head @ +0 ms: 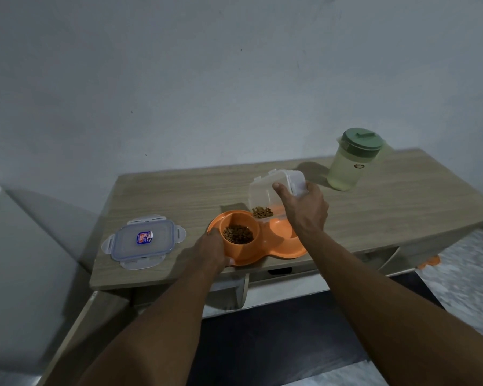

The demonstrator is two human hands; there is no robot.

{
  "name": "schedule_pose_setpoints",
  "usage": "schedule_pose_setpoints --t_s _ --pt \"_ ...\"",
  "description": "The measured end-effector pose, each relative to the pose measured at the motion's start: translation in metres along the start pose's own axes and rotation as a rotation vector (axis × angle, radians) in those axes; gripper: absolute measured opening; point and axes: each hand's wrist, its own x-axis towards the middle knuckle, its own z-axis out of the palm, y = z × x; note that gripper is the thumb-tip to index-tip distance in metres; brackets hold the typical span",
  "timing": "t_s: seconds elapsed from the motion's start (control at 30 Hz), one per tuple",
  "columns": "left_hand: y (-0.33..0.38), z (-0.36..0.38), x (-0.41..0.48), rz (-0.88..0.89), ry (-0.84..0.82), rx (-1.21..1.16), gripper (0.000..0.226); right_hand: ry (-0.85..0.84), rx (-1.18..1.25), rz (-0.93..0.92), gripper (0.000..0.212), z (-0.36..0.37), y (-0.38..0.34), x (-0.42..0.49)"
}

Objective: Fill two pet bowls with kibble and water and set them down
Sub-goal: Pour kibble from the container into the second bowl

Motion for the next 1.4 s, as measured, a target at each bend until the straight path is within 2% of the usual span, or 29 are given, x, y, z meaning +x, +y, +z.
schedule_pose_setpoints --t_s 0.27,0.5,0.57,0.63,0.77,0.87,0.97,1.03,1.13,1.2,1.27,1.33,1.4 --pt "0.002 -0.001 -0.001 -0.005 -0.013 -0.034 0.090 -0.018 -0.030 -0.063 0.071 0.001 -0.001 -0.004" --pt "0.004 -0.002 -0.001 -0.023 -0.022 -0.031 0.086 -0.024 0.007 0.006 0.068 0.000 0.001 0.001" --pt "0.003 -0.002 -0.001 -0.011 -0.028 -0.015 0.084 -0.037 0.080 0.100 0.075 0.001 0.004 0.004" --pt "0.004 -0.003 -0.001 0.002 -0.028 -0.014 0.076 -0.066 0.252 0.280 0.079 0.001 0.007 0.007" --pt "0.006 -0.007 -0.008 0.054 0.094 -0.086 0.035 -0.171 0.593 0.575 0.060 -0.004 0.012 0.015" --pt "0.008 -0.013 -0.004 0.042 0.245 -0.120 0.035 -0.310 0.718 0.669 0.056 -0.005 0.014 0.019" --pt "0.021 -0.022 0.003 -0.010 0.435 -0.299 0.035 -0.417 0.681 0.692 0.061 -0.001 0.015 0.021" --pt "0.037 -0.031 0.004 -0.032 0.494 -0.456 0.030 -0.468 0.629 0.681 0.067 0.002 0.015 0.023" --pt "0.054 -0.041 0.008 -0.084 0.403 -0.776 0.041 -0.517 0.553 0.674 0.074 0.007 0.013 0.026" --pt "0.057 -0.044 0.011 -0.152 0.300 -0.965 0.039 -0.538 0.497 0.639 0.074 0.010 0.011 0.029" --pt "0.059 -0.046 0.010 -0.187 0.237 -1.042 0.026 -0.556 0.448 0.598 0.075 0.010 0.007 0.029" --pt "0.057 -0.049 0.007 -0.207 0.259 -1.092 0.010 -0.597 0.425 0.569 0.074 0.011 0.002 0.030" --pt "0.051 -0.052 0.006 -0.224 0.294 -1.106 0.014 -0.625 0.410 0.546 0.079 0.017 -0.001 0.032"
